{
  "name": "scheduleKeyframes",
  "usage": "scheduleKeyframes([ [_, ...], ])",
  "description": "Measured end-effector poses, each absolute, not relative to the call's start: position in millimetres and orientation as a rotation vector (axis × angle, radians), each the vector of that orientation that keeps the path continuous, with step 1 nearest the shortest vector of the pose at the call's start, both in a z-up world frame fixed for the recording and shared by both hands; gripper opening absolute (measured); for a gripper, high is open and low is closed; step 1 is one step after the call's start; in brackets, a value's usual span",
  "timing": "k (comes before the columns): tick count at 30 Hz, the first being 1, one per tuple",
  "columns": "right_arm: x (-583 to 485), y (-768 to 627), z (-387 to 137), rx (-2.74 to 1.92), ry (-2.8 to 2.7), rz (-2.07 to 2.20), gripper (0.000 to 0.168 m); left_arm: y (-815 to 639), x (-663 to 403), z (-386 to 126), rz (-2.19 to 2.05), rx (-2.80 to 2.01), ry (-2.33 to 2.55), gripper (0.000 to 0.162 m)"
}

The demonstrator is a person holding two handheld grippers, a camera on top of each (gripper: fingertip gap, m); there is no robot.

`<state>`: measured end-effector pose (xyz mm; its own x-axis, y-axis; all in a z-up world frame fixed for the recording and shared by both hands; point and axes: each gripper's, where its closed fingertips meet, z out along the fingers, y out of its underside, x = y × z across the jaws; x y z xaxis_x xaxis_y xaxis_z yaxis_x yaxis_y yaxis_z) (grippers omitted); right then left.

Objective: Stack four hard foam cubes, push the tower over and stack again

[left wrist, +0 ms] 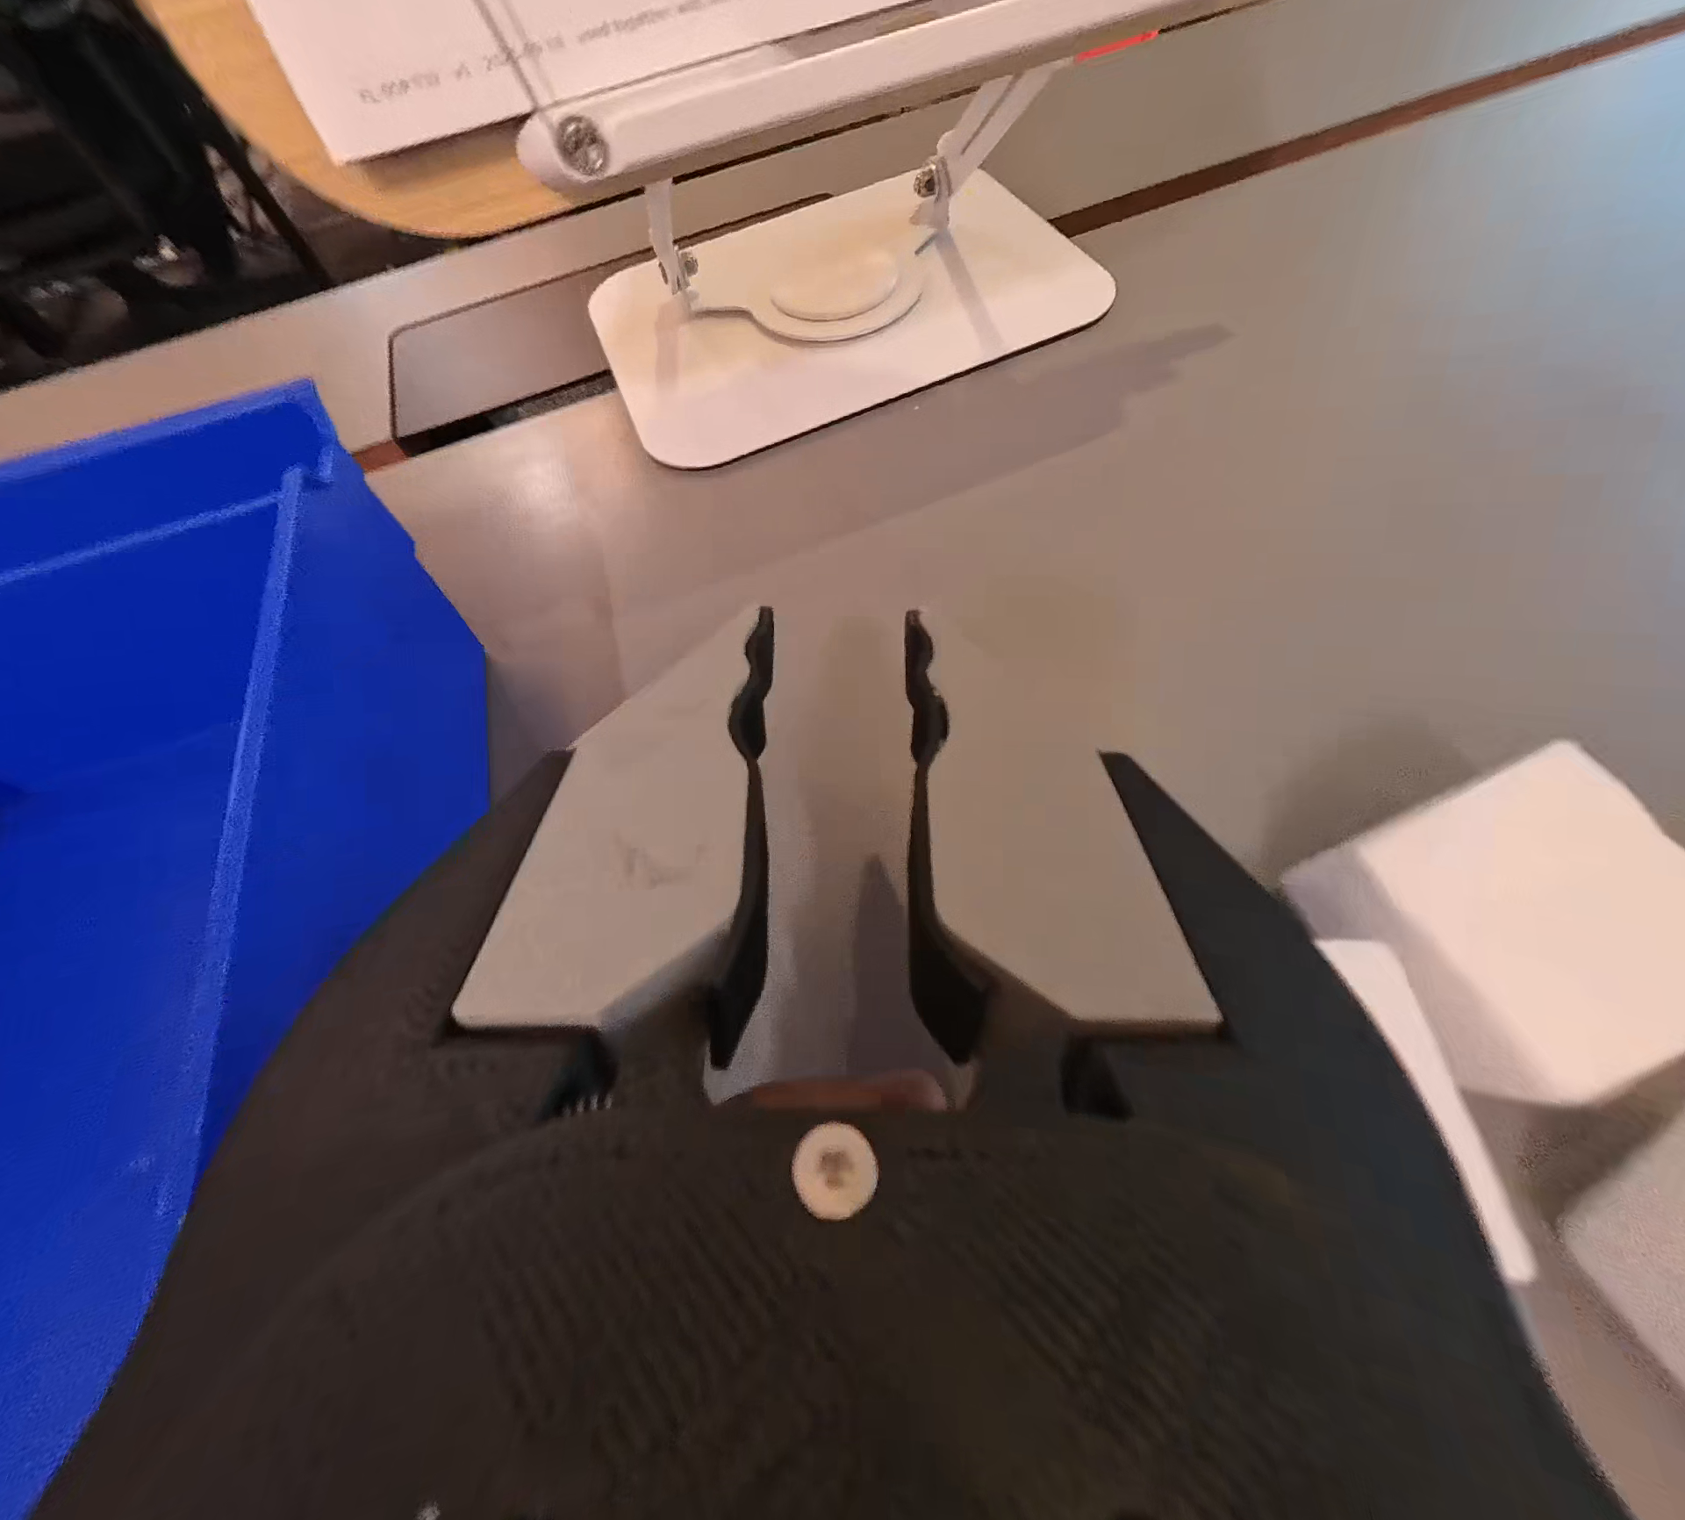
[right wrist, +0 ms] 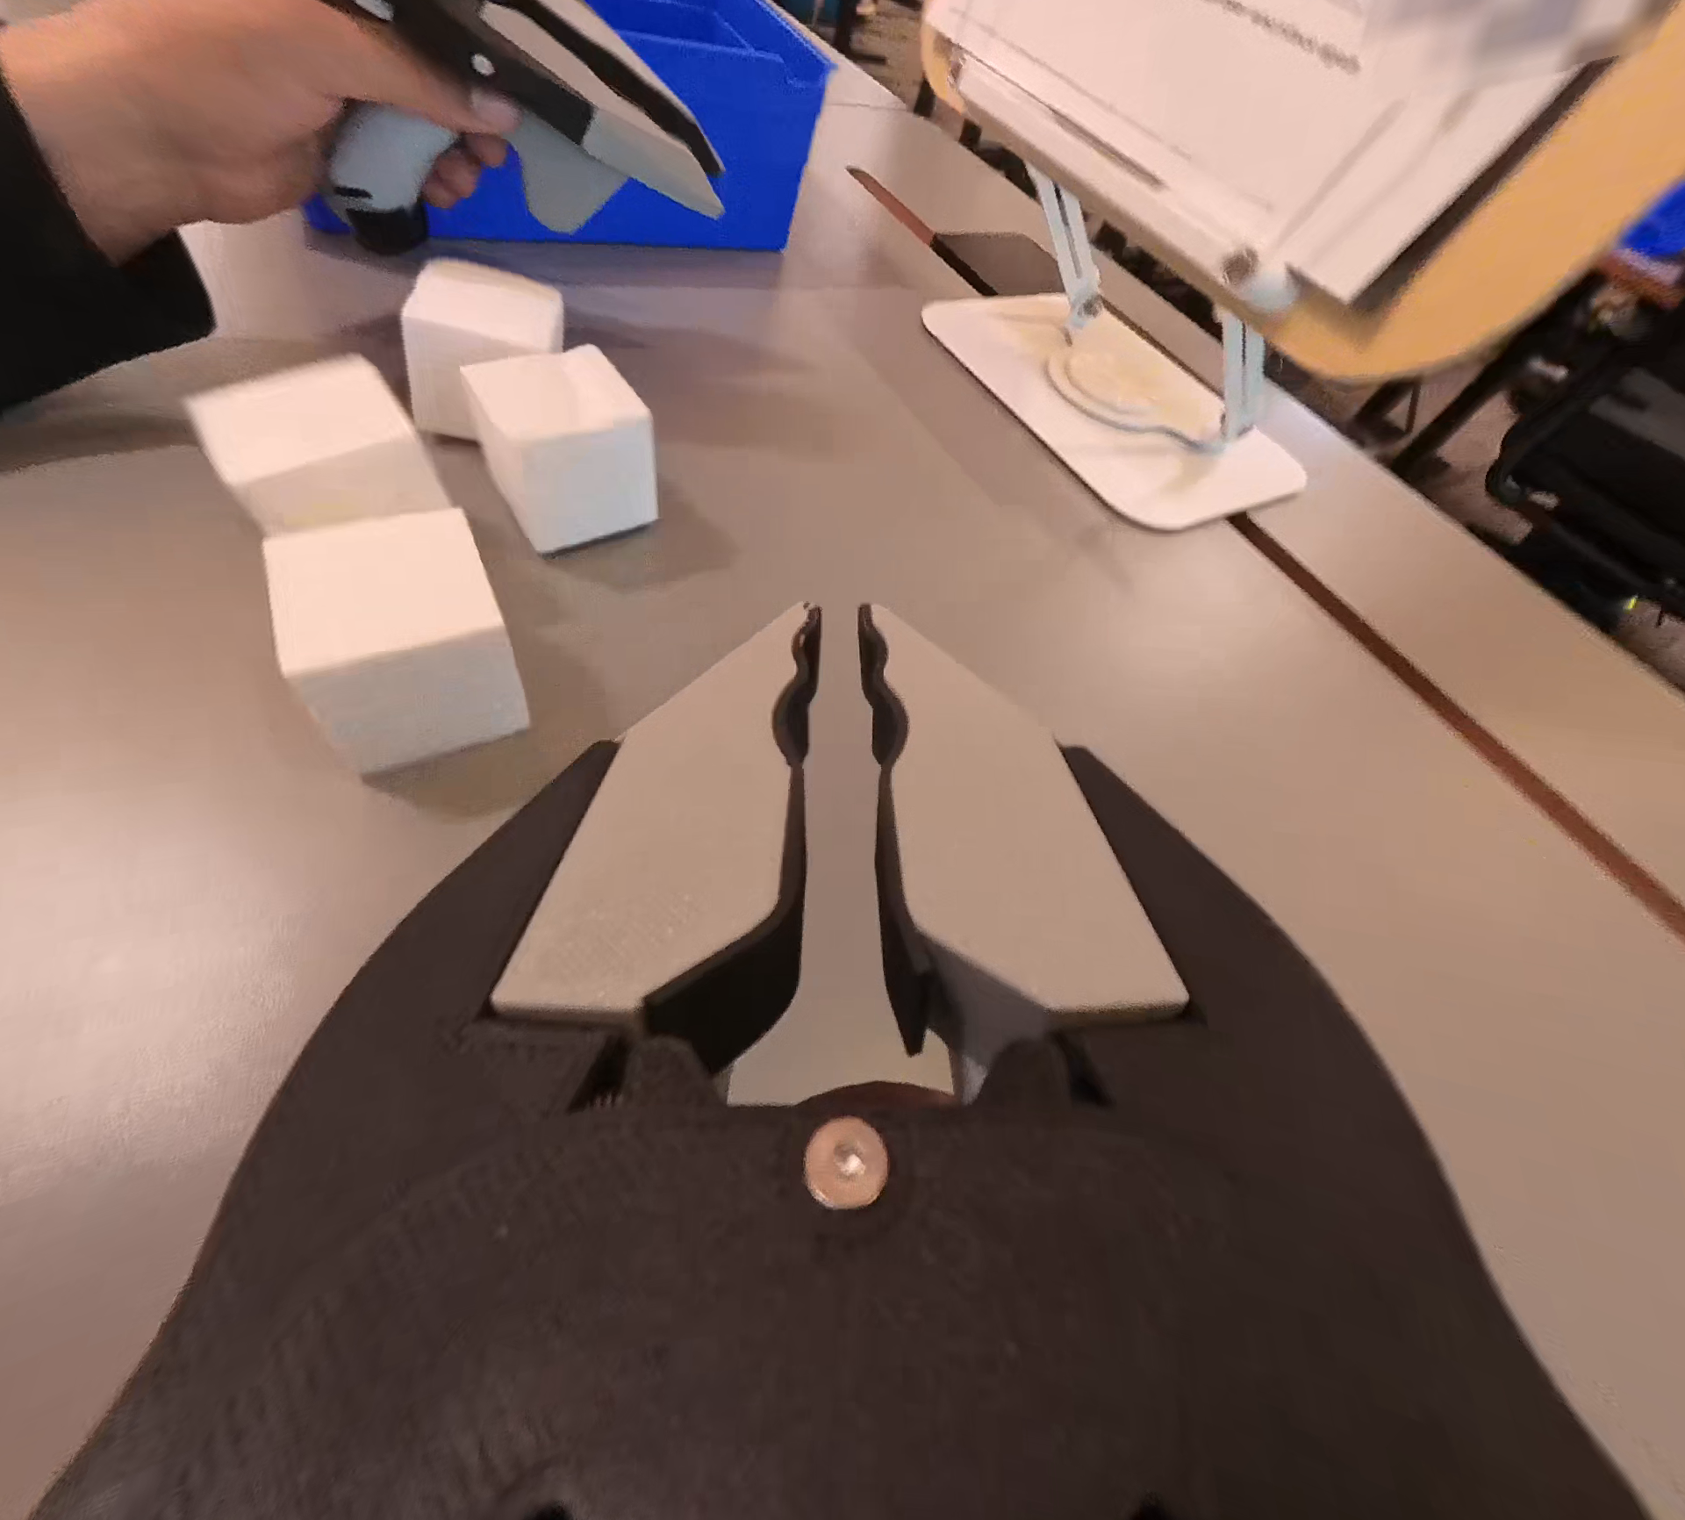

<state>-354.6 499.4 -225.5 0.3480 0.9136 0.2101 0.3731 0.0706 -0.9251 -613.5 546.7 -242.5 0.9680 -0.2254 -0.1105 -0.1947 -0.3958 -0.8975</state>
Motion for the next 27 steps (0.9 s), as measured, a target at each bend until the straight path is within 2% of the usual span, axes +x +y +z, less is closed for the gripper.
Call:
scheduleKeyframes([
  [7, -301.6, 527.6, -242.3, -1.635, -1.071, 0.592, 0.017, 546.5, -600.5, -231.4, 0.162, -1.939, 0.389, 0.031],
  [8, -297.8, 530.9, -244.5, -1.654, -1.05, 0.592, 0.022, 547.3, -601.5, -229.8, 0.17, -1.931, 0.366, 0.039],
  [10, -291.7, 539.6, -247.5, -1.697, -0.983, 0.579, 0.039, 549.6, -607.9, -228.0, 0.187, -1.926, 0.284, 0.068],
  [14, -283.9, 554.3, -242.7, -1.721, -0.847, 0.527, 0.078, 551.6, -618.5, -227.8, 0.213, -1.919, 0.162, 0.101],
  [16, -279.5, 558.3, -238.2, -1.696, -0.814, 0.472, 0.083, 550.0, -623.1, -224.4, 0.233, -1.903, 0.123, 0.102],
  [19, -276.9, 561.3, -236.4, -1.681, -0.78, 0.455, 0.082, 545.7, -625.3, -214.3, 0.197, -1.846, 0.074, 0.088],
  [21, -279.6, 560.6, -233.8, -1.69, -0.749, 0.524, 0.083, 544.9, -621.9, -211.0, 0.123, -1.831, 0.063, 0.087],
  [27, -284.5, 552.9, -226.6, -1.682, -0.766, 0.601, 0.068, 547.9, -615.1, -209.2, 0.087, -1.8, 0.102, 0.088],
])
